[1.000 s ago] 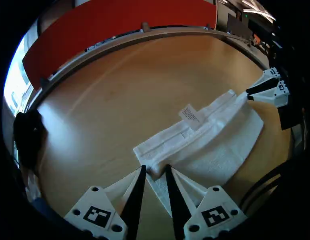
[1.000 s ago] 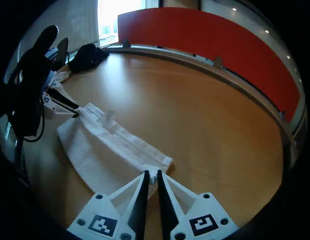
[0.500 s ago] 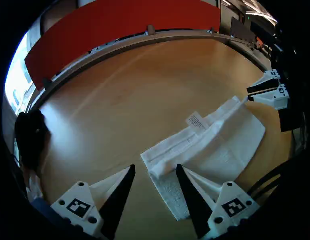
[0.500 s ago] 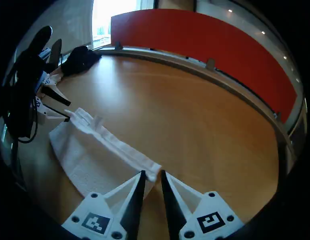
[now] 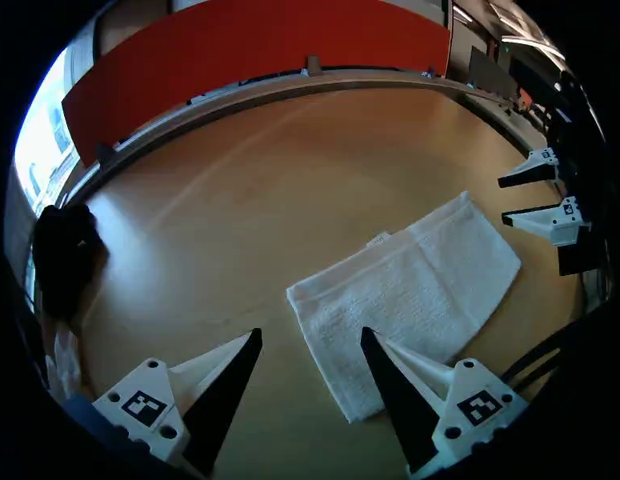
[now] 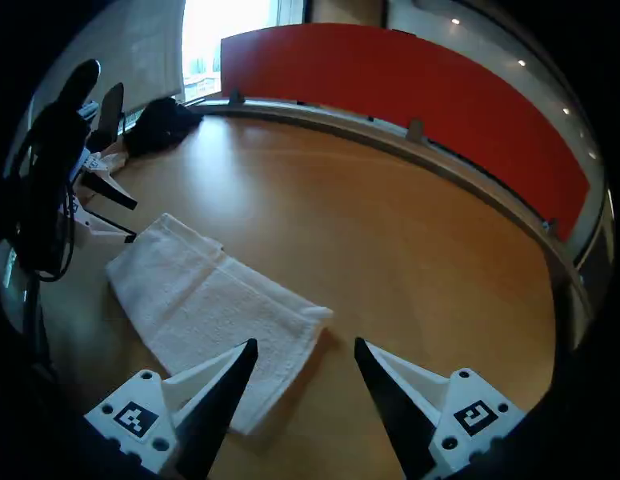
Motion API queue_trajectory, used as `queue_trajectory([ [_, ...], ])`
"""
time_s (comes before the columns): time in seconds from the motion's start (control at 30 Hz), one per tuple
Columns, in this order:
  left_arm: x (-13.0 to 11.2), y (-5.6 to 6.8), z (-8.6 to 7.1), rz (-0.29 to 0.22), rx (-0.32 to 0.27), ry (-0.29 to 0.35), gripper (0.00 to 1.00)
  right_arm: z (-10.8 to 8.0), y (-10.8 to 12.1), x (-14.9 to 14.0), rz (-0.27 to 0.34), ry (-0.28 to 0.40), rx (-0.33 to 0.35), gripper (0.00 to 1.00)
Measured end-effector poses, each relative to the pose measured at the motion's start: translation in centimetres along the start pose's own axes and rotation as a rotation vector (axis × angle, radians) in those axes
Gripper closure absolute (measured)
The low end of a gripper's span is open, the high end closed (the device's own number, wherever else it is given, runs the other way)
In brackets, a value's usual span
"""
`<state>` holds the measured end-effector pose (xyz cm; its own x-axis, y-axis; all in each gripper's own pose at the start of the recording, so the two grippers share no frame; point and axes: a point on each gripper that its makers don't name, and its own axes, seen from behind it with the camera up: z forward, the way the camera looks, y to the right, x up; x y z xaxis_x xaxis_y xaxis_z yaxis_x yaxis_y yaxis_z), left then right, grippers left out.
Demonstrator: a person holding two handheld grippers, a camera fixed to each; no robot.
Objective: Fold towel
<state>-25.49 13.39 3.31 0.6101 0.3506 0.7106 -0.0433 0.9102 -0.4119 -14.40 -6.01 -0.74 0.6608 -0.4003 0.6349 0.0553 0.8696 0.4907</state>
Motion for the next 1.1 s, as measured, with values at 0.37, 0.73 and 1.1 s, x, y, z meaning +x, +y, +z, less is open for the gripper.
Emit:
queue_trajectory([
  [0.37, -2.6, 1.1, -2.4, -0.039, -0.005, -0.001, 0.08, -2.6, -1.6, -1.5, 0.007, 0.005, 0.0, 0.06],
  [0.73, -5.2, 1.8, -4.8, -0.079, 0.0, -0.004, 0.08, -5.4, -2.8, -3.2, 0.016, 0.004, -0.007, 0.06],
  [1.1, -5.5, 2.3, -6.4, -0.104, 0.006, 0.022, 0.08, -6.2, -2.9, -4.6, -0.009, -0.013, 0.002, 0.06],
])
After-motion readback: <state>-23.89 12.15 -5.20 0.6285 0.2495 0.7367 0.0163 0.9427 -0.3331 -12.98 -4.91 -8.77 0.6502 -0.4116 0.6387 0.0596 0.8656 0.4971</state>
